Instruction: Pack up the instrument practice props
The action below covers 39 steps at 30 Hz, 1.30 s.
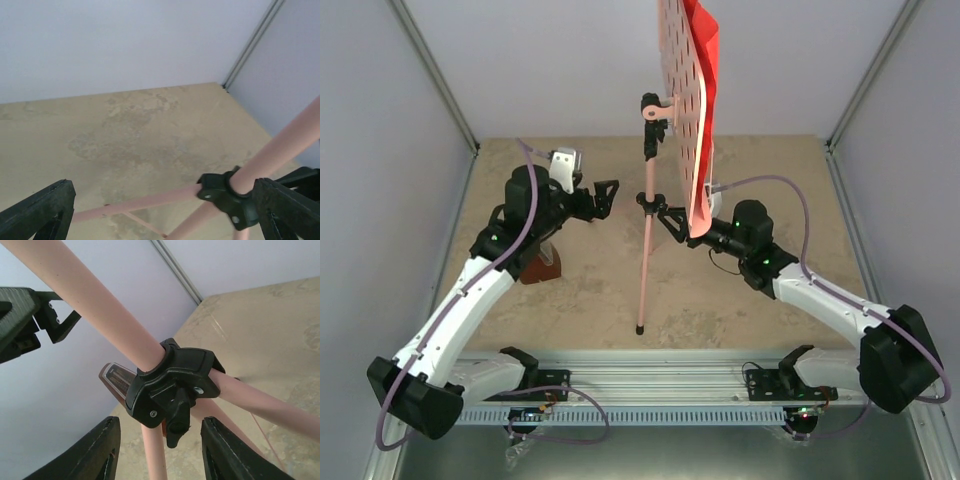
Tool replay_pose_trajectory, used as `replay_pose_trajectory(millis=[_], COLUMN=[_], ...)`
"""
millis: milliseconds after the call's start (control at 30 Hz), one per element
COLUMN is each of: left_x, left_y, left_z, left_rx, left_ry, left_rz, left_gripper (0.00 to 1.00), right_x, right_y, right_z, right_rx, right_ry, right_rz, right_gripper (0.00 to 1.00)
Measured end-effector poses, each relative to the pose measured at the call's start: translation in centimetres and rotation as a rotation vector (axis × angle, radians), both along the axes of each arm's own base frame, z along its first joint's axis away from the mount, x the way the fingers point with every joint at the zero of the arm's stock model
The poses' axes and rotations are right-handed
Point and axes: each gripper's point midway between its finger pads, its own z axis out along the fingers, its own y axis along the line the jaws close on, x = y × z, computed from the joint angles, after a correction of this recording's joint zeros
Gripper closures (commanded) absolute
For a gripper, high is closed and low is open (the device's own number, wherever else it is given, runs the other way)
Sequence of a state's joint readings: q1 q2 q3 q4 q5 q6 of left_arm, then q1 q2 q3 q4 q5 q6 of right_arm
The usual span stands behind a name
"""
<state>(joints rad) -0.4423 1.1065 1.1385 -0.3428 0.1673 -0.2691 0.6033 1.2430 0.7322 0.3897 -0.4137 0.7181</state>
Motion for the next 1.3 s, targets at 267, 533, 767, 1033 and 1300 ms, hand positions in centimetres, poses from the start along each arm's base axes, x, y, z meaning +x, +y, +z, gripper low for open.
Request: replay_pose_trajectory(millis=[267,533,767,1033,1300], left_x=[0.1,-0.1,0.0,0.0,0.3], left_y=[2.5,3.6,3.6,3.6,3.5], left_z=[-3.1,-1.9,-1.9,-2.0,-2.6], left_rx=[0.119,0.134,0.137,0.139,0.151], left_ry=[-0.072,-0.145,-0.148,-0.148,-0.134], left_rz=[0.099,0.144,0.143,0.142,0.143], left_gripper=[0.0,0.01,0.01,0.01,0.01], right_x=[1.0,1.6,1.4,0.4,0.1], right_y=[0.6,0.8,0.6,-0.2,-0.2], right_z=[0.2,-0.3,-0.1,0.1,0.0], right_rx=[-0.006,-0.026,-0.078,-0.243,-0.438], right_ry=[-0.009,-0.008,-0.082,-0.306,-0.554], right_rz=[-0.004,-0.011,-0.011,-0.018,-0.004], right_gripper=[0.76,0.97,0.99,1.0,0.98])
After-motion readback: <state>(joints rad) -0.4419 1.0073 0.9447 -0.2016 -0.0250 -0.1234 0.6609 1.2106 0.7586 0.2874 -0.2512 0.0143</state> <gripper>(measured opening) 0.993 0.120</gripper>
